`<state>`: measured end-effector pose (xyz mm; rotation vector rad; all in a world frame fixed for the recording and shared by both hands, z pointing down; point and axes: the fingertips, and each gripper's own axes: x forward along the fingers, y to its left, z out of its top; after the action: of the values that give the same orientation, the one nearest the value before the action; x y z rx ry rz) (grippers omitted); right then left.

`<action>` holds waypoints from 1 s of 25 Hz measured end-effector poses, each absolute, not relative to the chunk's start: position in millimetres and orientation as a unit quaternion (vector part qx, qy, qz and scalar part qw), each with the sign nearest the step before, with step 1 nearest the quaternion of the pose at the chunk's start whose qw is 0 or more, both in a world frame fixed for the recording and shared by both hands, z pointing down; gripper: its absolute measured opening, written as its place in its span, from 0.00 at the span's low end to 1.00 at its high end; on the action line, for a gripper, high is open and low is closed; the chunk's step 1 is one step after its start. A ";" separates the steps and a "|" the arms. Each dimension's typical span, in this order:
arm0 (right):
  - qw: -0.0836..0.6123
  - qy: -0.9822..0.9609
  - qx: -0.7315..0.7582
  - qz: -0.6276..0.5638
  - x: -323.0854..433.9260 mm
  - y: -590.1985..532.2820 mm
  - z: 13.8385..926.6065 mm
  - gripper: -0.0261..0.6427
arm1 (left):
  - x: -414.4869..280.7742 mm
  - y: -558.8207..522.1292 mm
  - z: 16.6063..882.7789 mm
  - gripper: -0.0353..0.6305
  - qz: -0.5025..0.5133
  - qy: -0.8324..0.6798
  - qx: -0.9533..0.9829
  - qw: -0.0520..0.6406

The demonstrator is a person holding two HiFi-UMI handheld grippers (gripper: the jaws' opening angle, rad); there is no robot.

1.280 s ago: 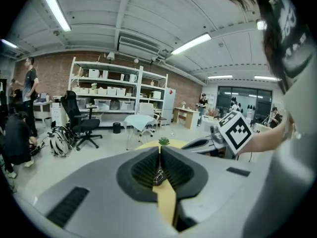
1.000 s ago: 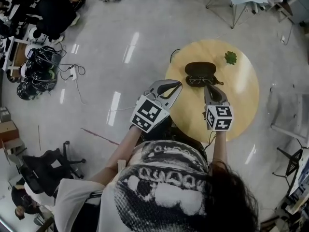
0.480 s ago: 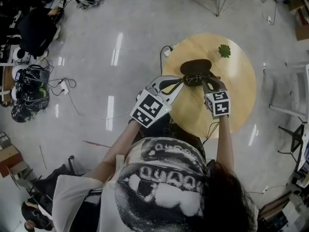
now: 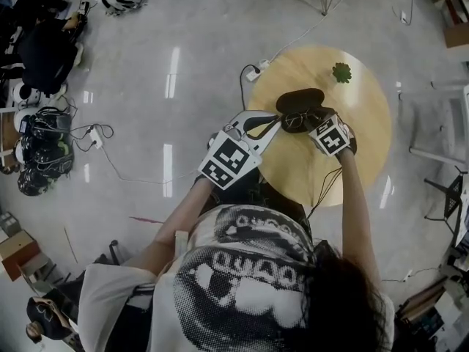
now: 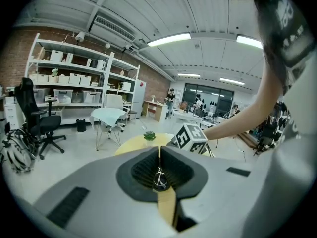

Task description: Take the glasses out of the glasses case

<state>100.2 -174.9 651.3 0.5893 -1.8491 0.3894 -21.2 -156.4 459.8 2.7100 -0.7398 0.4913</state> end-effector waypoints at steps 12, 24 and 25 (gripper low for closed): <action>0.576 -0.774 0.213 0.153 100.2 -163.2 669.4 0.21 | -15.4 -171.5 466.9 0.08 0.166 -0.259 0.939 0.152; 0.539 -0.781 0.259 0.177 98.2 -165.5 664.5 0.18 | -11.2 -178.0 469.1 0.08 0.169 -0.259 0.939 0.152; 0.531 -0.784 0.266 0.180 95.8 -166.6 662.9 0.17 | -12.8 -178.4 470.2 0.08 0.170 -0.260 0.938 0.152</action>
<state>95.8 -166.6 662.9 0.6342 -1.8713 0.4294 -12.8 -178.4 470.2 2.6923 -0.7457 0.4890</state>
